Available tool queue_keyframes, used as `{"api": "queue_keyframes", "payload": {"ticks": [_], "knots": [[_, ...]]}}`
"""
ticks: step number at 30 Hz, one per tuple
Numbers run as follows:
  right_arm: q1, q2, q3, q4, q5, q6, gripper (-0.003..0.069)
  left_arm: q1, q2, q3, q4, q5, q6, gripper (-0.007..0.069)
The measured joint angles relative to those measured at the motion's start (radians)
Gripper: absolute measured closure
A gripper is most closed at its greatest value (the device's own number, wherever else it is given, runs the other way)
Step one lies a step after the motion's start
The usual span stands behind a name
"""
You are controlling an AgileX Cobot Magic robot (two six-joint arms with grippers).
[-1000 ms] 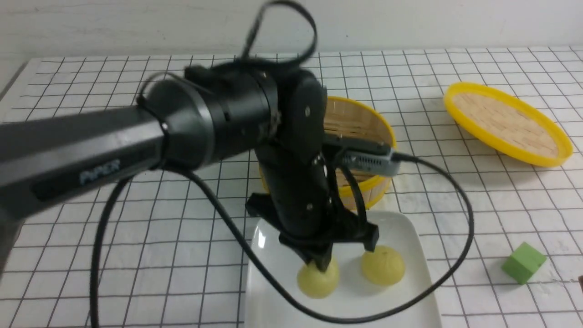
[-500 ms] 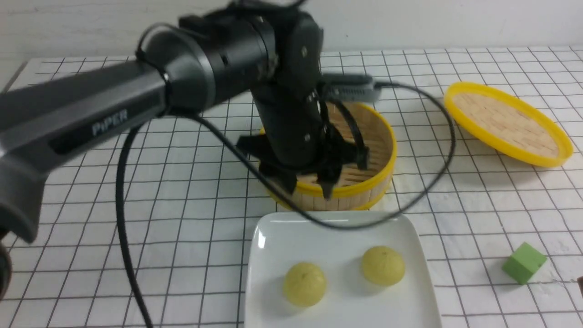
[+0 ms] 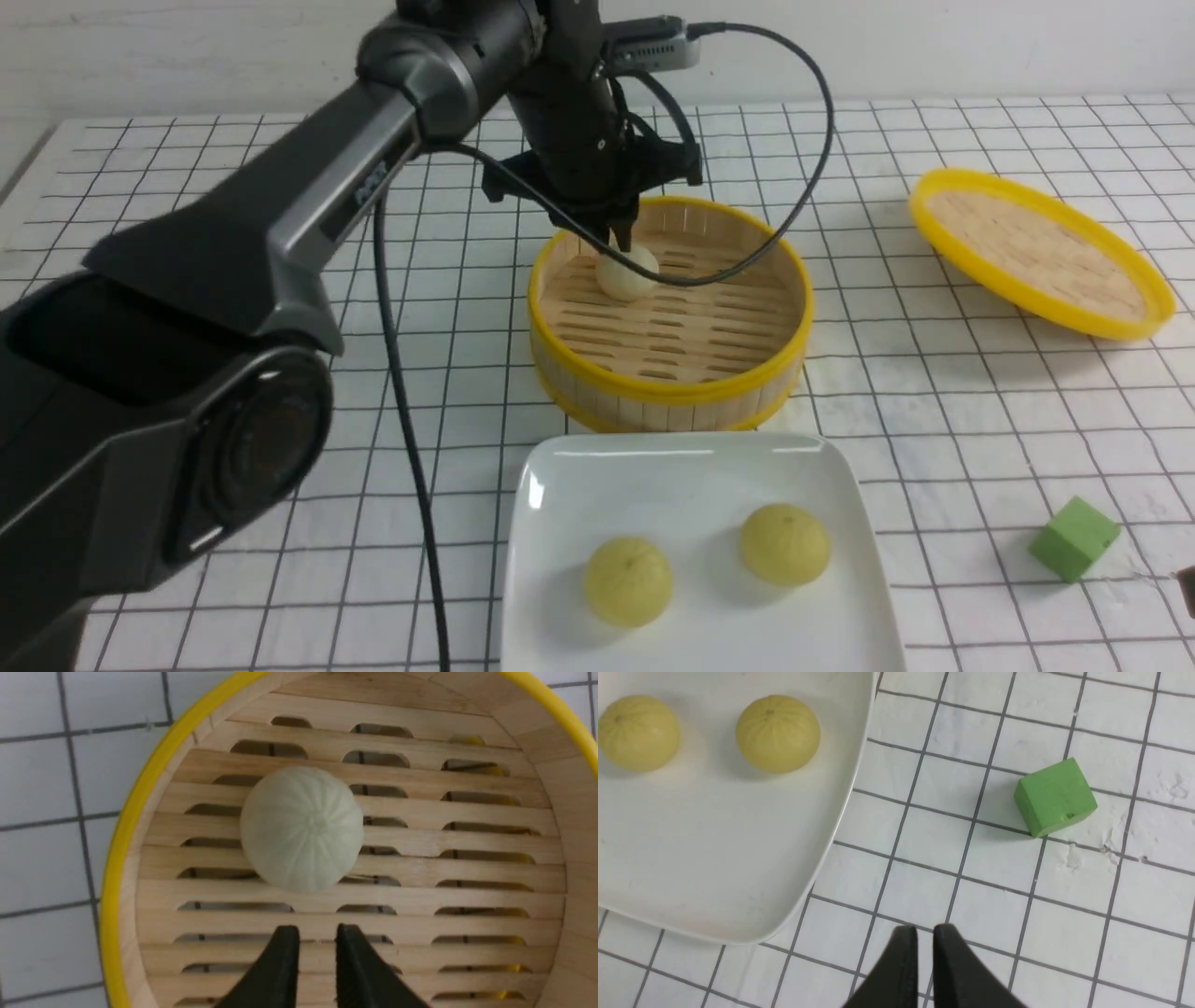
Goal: Put the steamed buns into the plate on the white-black tablecloth.
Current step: 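Reach into the bamboo steamer and grasp a bun with the left gripper, then carry the bun from the bamboo steamer to the plate with the left gripper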
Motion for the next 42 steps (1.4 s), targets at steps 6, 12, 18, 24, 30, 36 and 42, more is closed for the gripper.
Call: {"api": "queue_keyframes", "payload": {"ticks": [6, 12, 18, 24, 30, 36, 42], "knots": [[0.000, 0.000, 0.000, 0.000, 0.000, 0.002, 0.0579, 0.000, 0.085, -0.014, 0.044, -0.106, 0.002, 0.0241], [0.000, 0.000, 0.000, 0.000, 0.000, 0.002, 0.0573, 0.000, 0.098, -0.021, -0.006, -0.068, 0.016, 0.0571], [0.000, 0.000, 0.000, 0.000, 0.000, 0.002, 0.0567, -0.001, -0.039, -0.065, -0.032, 0.049, 0.129, 0.0599], [0.000, 0.000, 0.000, 0.000, 0.000, 0.002, 0.0561, -0.001, -0.368, 0.026, -0.082, 0.049, 0.171, 0.0599], [0.000, 0.000, 0.000, 0.003, 0.000, 0.002, 0.0555, -0.085, -0.596, 0.493, -0.126, 0.050, 0.183, 0.0596], [0.000, 0.000, 0.000, 0.013, 0.001, 0.002, 0.0555, -0.220, -0.592, 0.897, -0.107, -0.196, 0.181, 0.0591], [0.000, 0.000, 0.000, 0.019, 0.001, 0.002, 0.0550, -0.245, -0.521, 0.980, -0.105, -0.379, 0.158, 0.0578]]}}
